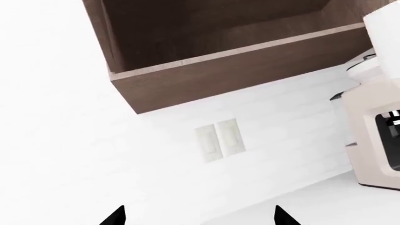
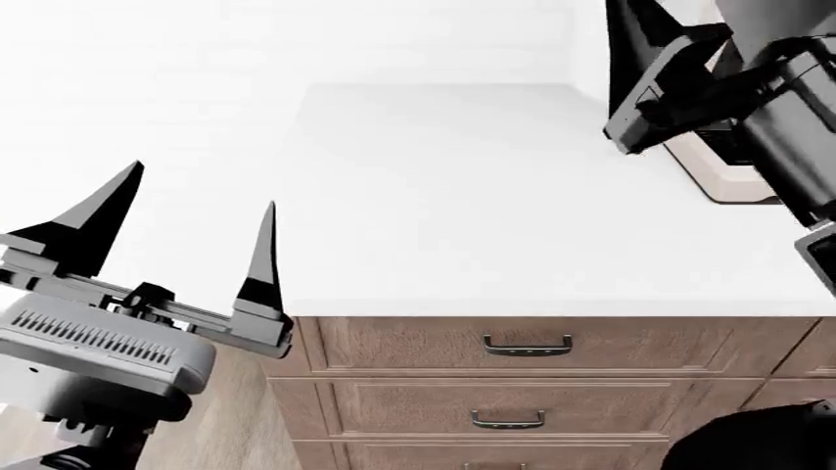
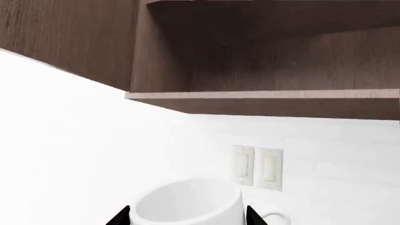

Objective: Pick the mug from the cabinet, place it under the coffee machine dispenser, and press the start button.

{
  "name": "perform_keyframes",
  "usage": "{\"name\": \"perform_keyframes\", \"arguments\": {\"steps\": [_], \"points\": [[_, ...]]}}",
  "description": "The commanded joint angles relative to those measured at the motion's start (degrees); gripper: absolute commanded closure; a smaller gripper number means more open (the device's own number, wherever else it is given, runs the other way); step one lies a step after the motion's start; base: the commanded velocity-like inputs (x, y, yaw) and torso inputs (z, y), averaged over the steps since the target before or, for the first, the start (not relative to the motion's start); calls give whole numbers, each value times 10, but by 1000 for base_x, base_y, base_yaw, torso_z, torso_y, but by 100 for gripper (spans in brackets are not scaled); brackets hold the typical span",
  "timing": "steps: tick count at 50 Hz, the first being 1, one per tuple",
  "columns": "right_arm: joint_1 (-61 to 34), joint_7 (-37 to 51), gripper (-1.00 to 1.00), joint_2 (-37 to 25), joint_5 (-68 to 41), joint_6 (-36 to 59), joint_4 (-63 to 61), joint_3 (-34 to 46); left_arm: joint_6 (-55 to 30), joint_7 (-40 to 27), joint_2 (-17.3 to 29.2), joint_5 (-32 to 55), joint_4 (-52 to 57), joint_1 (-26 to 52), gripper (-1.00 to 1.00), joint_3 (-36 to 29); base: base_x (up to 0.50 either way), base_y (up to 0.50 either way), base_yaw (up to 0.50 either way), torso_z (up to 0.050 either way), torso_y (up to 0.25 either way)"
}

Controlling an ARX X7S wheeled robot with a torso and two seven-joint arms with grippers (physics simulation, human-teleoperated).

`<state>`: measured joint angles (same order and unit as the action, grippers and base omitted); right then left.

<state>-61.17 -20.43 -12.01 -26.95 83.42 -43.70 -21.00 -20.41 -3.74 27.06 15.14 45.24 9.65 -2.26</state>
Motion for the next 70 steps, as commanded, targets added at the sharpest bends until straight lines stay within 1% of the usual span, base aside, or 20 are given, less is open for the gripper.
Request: {"name": "perform_keyframes", "arguments": {"steps": [1, 5, 10, 17, 22, 29, 45, 56, 70], "points": [[151, -48, 100, -5, -21, -56, -50, -8, 11, -6, -5, -8, -11, -9, -100, -5, 0, 0, 0, 0, 0], [198, -66, 100, -15, -19, -92, -49, 4, 11, -9, -6, -10, -11, -11, -100, -6, 0, 0, 0, 0, 0], [266, -85, 100, -27, 4, -164, -29, 21, 10, -13, -6, -12, -10, -15, -100, -6, 0, 0, 0, 0, 0], [331, -104, 100, -39, 39, -257, 5, 37, 12, -18, -8, -18, -18, -16, -100, -8, 0, 0, 0, 0, 0], [360, -112, 100, -45, 61, -309, 28, 47, 13, -21, -10, -23, -22, -17, -100, -12, 0, 0, 0, 0, 0], [383, -117, 100, -45, 74, -356, 47, 43, 16, -25, -13, -23, -26, -20, -100, -15, -39, -479, 0, 0, 0], [376, -105, 100, -43, 81, -383, 59, 45, 25, -24, -11, -22, -24, -28, -100, -18, -45, -500, 0, 1, 0], [349, -93, 100, -35, 43, -361, 5, 11, 33, -25, -9, -20, -26, -32, -100, -15, -45, -500, 0, 0, 1], [350, -89, 100, -35, 41, -359, 14, 26, 46, -25, -10, -20, -30, -36, -100, -16, -30, -500, 0, 0, 0]]}}
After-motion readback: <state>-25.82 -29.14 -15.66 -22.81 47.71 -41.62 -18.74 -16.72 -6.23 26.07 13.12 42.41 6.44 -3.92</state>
